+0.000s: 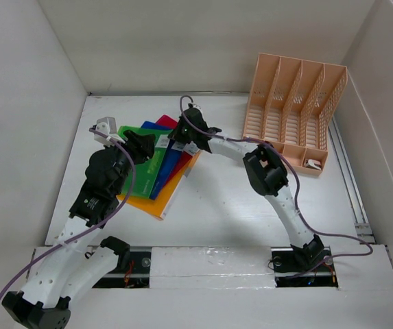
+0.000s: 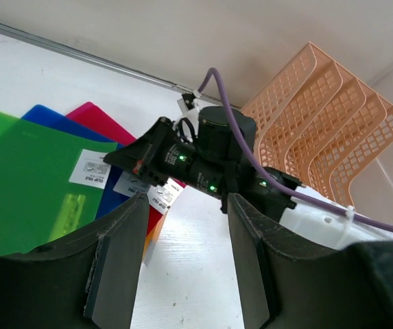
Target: Organize the desk
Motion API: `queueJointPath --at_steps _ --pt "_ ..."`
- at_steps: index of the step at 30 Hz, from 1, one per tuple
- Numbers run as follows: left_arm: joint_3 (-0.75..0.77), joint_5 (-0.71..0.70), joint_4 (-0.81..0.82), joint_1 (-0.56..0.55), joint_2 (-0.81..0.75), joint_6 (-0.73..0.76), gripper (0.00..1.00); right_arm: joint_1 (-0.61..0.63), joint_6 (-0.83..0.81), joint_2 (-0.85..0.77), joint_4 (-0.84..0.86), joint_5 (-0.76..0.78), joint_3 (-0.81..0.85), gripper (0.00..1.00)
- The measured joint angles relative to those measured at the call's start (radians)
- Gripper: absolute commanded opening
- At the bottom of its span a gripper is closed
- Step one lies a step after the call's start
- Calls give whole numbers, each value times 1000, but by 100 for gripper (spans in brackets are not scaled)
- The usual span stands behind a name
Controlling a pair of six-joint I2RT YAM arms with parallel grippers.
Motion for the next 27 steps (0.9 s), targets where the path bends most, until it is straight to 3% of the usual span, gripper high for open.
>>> queueJointPath --at_steps 10,21,27 --pt "0 2 0 0 1 0 45 -8 29 -276 198 -59 -259 0" --pt "0 5 0 0 2 2 45 -45 55 -773 398 -25 -838 0" --pt "0 12 0 0 9 2 45 -62 97 -806 426 -4 -1069 0"
